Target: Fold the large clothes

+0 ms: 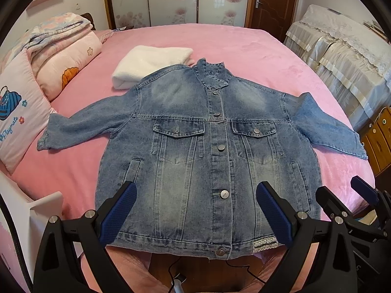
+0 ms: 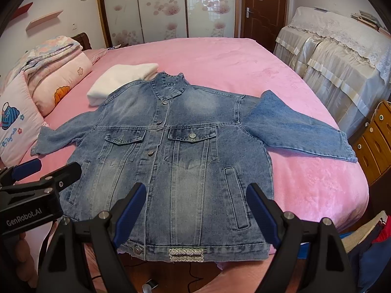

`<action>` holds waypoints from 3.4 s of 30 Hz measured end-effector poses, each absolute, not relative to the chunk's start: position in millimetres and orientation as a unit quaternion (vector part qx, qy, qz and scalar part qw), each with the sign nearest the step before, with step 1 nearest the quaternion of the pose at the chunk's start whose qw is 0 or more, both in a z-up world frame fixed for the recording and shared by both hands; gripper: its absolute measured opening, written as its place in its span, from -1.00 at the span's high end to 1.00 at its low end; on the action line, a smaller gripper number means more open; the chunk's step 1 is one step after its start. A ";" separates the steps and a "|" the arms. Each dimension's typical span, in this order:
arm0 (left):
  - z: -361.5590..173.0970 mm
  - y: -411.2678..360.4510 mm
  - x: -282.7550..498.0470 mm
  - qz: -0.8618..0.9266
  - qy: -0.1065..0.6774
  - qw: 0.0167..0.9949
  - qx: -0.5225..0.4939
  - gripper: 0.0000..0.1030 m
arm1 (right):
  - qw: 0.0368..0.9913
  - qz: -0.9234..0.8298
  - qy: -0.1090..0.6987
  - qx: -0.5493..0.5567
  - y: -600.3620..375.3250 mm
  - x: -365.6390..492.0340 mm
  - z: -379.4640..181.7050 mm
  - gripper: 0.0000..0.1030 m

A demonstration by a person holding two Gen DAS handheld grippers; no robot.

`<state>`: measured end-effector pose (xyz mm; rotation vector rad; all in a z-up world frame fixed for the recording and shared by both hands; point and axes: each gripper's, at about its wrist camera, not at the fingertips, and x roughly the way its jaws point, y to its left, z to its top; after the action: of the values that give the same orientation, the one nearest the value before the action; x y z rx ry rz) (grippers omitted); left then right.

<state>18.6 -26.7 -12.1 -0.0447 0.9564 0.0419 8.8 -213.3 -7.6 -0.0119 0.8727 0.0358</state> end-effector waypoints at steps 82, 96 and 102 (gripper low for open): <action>6.7 -32.2 58.2 0.029 0.454 0.891 0.000 -0.90 | 0.914 0.035 0.405 -0.002 -227.7 33.8 -3.7 -0.64; 60.4 -90.2 121.1 -0.020 0.369 0.929 0.035 -0.90 | 0.945 -0.014 0.328 0.012 -291.7 74.0 36.6 -0.64; 72.5 -133.4 156.5 -0.040 0.296 0.953 0.047 -0.90 | 0.941 -0.092 0.324 0.032 -356.3 103.2 29.9 -0.64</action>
<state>156.5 -133.4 72.5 0.0945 0.6006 -0.0819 103.2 -356.3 29.9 0.0660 0.6619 -0.1872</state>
